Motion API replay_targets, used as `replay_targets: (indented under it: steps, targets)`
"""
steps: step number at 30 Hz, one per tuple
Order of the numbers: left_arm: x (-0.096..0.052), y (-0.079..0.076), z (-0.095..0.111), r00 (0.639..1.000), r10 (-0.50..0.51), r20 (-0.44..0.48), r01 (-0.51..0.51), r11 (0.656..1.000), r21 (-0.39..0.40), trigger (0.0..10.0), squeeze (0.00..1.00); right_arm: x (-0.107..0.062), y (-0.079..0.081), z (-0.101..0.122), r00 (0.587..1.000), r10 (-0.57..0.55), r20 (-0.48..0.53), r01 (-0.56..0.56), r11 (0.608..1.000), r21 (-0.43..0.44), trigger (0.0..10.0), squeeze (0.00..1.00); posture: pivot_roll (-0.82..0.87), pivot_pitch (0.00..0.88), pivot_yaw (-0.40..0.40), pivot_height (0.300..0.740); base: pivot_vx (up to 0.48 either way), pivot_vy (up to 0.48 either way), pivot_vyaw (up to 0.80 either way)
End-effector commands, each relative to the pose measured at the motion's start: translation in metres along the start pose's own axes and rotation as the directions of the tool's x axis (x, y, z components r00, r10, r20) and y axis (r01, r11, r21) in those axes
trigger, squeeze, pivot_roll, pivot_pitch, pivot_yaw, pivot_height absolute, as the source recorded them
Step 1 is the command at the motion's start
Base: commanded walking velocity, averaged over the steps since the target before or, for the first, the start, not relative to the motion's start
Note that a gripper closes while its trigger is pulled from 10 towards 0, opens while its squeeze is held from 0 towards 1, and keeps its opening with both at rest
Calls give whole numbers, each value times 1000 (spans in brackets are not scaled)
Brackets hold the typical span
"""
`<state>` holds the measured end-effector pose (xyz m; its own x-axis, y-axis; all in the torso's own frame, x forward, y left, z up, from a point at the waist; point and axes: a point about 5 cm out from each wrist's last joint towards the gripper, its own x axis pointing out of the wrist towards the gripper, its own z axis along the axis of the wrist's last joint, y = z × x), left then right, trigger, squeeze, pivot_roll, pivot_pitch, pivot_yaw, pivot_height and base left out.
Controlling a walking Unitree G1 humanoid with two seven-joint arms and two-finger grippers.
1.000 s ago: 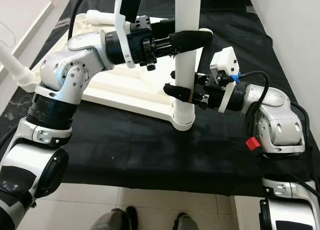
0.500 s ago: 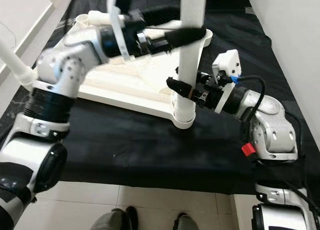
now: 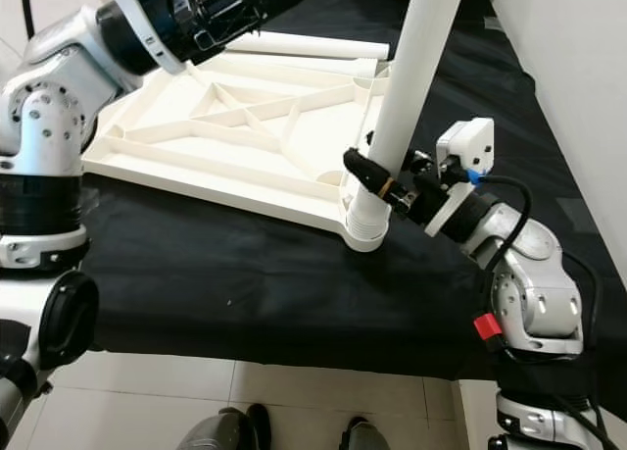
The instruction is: Building children table
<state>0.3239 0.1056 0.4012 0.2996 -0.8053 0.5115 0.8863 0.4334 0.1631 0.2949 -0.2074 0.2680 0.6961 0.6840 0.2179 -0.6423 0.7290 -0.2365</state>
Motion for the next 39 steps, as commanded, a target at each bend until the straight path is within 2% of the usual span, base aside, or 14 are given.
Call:
replay_targets:
  steps: [1,7,9,15,16,18,19,20,21,23,26,27,35,39]
  targets:
    - [-8,2,5,999,51,8,-51,998,21,10000,1000,1,5,-7,1000,-6,-24,7,1000,11,0,0,16,239,92,740,0,0,0]
    - [-32,12,-4,977,213,13,-213,977,-4,10000,1000,1,11,-6,999,-28,-31,28,1000,-2,0,0,12,249,87,740,0,0,0]
    - [-50,9,-23,963,267,-46,-268,963,-14,10000,1000,2,16,-6,999,-25,-37,25,1000,-4,0,0,10,249,86,740,0,0,0]
    - [-67,-2,-44,945,308,-106,-315,948,-54,10000,1000,4,19,-7,998,-45,-42,44,999,-11,0,0,6,251,88,740,0,0,0]
    - [-73,-7,-53,935,331,-129,-341,937,-68,10000,0,3,20,-7,997,-62,-53,61,998,-25,0,0,7,254,86,740,0,0,0]
    - [-80,-13,-62,921,359,-153,-373,924,-80,10000,0,3,22,-9,990,-112,-80,109,993,-38,0,0,7,254,86,740,0,0,0]
    - [-87,-21,-74,903,390,-182,-410,908,-87,10000,0,3,26,-15,956,-269,-115,260,962,-87,0,0,6,256,76,740,0,0,0]
    - [-87,-21,-74,903,390,-182,-410,908,-87,10000,0,3,26,-15,956,-269,-115,260,962,-87,0,0,6,256,76,740,0,0,0]
    - [-94,-31,-86,882,423,-206,-451,885,-113,10000,0,-5,37,-28,857,-486,-171,473,874,-110,0,0,2,263,66,740,0,0,0]
    - [-101,-45,-99,863,444,-240,-482,867,-129,10000,0,-18,62,-43,726,-638,-255,617,769,-167,0,0,5,264,65,740,0,0,0]
    - [-103,-50,-106,851,461,-252,-504,851,-144,10000,0,-19,71,-48,715,-640,-281,627,765,-146,0,0,11,259,65,740,0,0,0]
    - [-104,-54,-111,845,466,-262,-513,845,-152,10000,0,-14,73,-48,732,-625,-271,614,778,-134,0,0,15,259,60,740,0,0,0]
    - [-102,-63,-117,836,477,-271,-530,830,-173,10000,0,-2,69,-47,744,-617,-255,612,783,-108,0,0,18,258,51,740,0,0,0]
    - [-102,-71,-121,834,470,-289,-530,829,-180,10000,0,-2,71,-46,710,-650,-272,643,755,-129,0,0,8,260,51,740,0,0,0]
